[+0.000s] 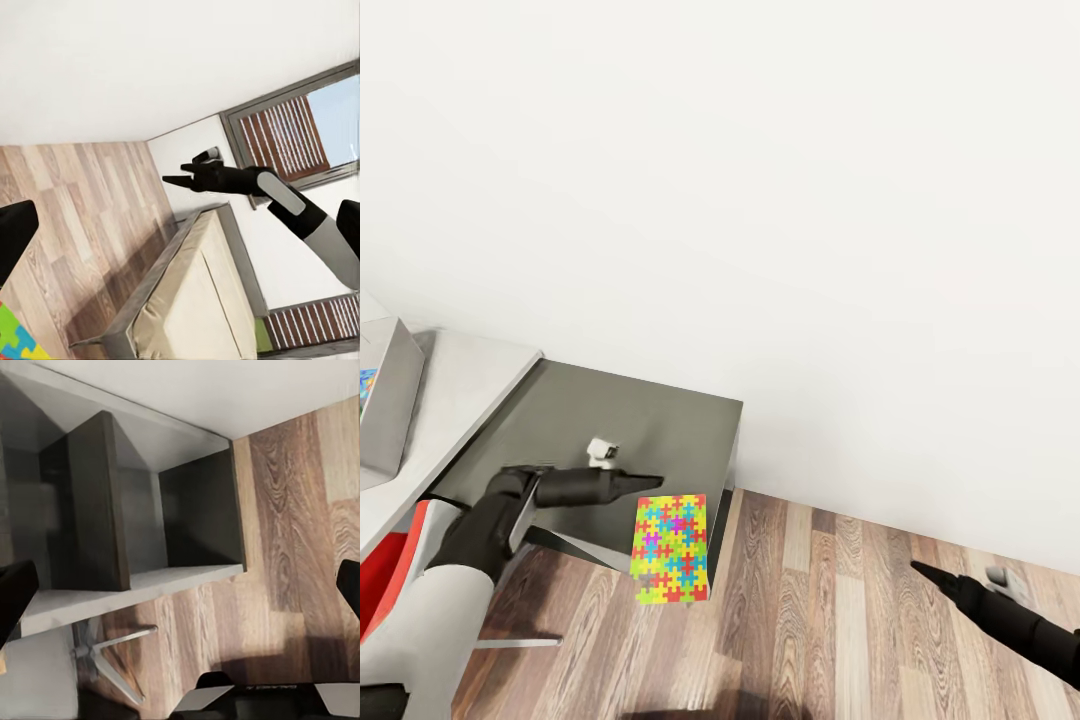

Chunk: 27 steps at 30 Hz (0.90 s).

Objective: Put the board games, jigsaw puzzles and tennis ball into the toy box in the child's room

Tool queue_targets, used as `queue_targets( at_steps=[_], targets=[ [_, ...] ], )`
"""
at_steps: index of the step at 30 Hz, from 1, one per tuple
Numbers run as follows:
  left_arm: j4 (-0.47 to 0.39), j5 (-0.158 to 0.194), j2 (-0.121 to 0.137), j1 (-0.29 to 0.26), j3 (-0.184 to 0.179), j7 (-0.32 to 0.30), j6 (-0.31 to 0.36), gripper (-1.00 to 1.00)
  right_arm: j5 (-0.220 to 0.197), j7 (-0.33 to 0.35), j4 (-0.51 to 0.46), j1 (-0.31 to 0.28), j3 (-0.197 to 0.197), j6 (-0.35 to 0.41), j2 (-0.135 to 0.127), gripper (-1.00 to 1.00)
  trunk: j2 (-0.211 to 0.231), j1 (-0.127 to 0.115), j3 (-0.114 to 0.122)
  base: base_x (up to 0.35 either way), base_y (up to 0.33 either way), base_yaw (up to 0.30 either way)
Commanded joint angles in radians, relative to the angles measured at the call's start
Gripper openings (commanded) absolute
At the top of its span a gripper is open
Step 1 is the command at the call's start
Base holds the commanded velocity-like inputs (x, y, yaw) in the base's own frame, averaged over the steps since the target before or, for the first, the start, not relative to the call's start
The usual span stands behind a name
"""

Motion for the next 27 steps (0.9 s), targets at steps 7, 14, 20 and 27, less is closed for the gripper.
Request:
queue_targets(
  at_steps=[7, 14, 20, 27],
  targets=[
    [-0.193, 0.032, -0.004, 0.154, 0.082, -0.004, 0.045, 1.00, -0.007, 0.034, 0.000, -0.001, -0.001, 0.009, 0.001, 1.00, -0.002, 0.001, -0.001, 0.000, 0.000, 0.000],
    [-0.433, 0.044, -0.010, 0.291, 0.112, -0.004, 0.132, 1.00, -0.008, 0.062, -0.001, -0.001, -0.001, 0.009, 0.005, 1.00, -0.002, 0.001, -0.001, 0.000, 0.000, 0.000],
    [-0.518, 0.047, -0.010, 0.324, 0.119, -0.004, 0.200, 1.00, -0.007, 0.075, -0.002, -0.001, -0.002, 0.008, 0.008, 1.00, -0.002, 0.001, -0.001, 0.000, 0.000, 0.000],
    [-0.544, 0.048, -0.009, 0.336, 0.121, -0.004, 0.229, 1.00, -0.008, 0.081, -0.003, -0.001, -0.003, 0.008, 0.009, 1.00, -0.002, 0.001, -0.001, 0.000, 0.000, 0.000]
  ],
)
